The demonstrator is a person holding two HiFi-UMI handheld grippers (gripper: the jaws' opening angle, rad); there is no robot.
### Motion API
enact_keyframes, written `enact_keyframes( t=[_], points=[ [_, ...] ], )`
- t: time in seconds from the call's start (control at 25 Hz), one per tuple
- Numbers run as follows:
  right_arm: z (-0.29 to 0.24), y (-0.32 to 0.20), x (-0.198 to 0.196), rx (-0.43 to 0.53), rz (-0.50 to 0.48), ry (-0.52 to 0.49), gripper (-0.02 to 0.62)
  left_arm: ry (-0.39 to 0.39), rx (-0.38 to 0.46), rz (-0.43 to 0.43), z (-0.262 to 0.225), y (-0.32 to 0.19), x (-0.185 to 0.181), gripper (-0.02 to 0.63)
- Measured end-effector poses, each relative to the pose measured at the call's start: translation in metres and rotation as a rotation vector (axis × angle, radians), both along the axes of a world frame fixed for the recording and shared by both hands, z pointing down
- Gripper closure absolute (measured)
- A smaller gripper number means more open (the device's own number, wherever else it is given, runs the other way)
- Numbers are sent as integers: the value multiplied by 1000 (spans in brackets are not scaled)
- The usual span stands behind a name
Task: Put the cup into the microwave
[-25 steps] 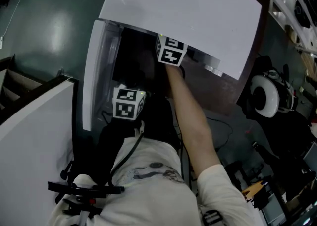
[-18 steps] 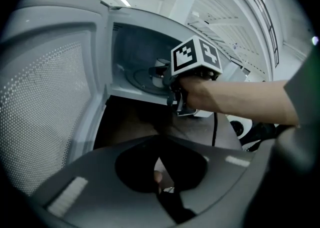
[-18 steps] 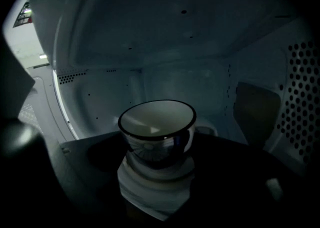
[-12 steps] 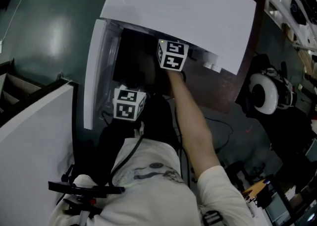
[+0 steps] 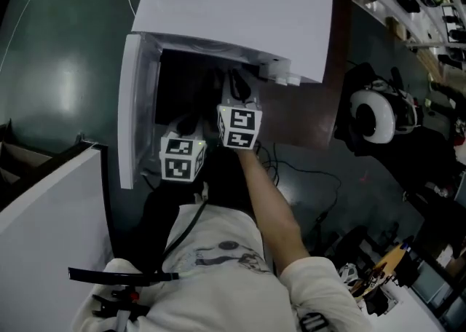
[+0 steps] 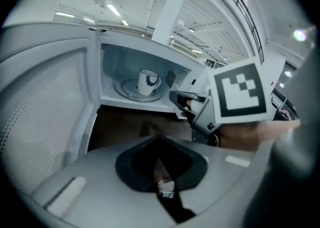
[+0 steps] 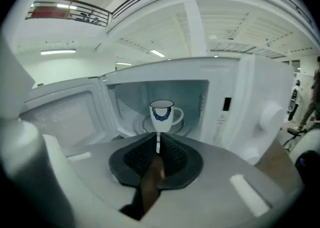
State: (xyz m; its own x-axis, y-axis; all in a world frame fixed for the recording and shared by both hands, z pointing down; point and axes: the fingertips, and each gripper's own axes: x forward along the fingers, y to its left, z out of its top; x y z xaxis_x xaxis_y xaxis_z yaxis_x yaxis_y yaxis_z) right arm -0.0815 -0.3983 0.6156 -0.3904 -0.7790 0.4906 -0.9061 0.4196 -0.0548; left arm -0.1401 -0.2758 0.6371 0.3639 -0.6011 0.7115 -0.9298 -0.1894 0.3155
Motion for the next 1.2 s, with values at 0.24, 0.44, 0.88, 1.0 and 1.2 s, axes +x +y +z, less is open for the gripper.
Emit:
enact_keyframes(
  t=[0.24, 0.44, 0.88, 1.0, 1.2],
  points=[
    [-16, 54, 39, 1, 94, -18, 594, -7, 115, 58, -20, -2, 19, 609],
    [-39, 108, 75, 19, 125, -35, 594, 29, 164, 89, -43, 20, 55, 609],
    [-85, 214, 125, 111, 139, -102, 594, 9, 222, 69, -67, 103, 104, 609],
    [-87, 236, 151, 130, 145, -94, 594, 19, 242, 76, -67, 122, 128, 609],
    [-100, 259, 180, 162, 154, -111, 594, 0, 302, 81, -86, 140, 149, 609]
  ],
)
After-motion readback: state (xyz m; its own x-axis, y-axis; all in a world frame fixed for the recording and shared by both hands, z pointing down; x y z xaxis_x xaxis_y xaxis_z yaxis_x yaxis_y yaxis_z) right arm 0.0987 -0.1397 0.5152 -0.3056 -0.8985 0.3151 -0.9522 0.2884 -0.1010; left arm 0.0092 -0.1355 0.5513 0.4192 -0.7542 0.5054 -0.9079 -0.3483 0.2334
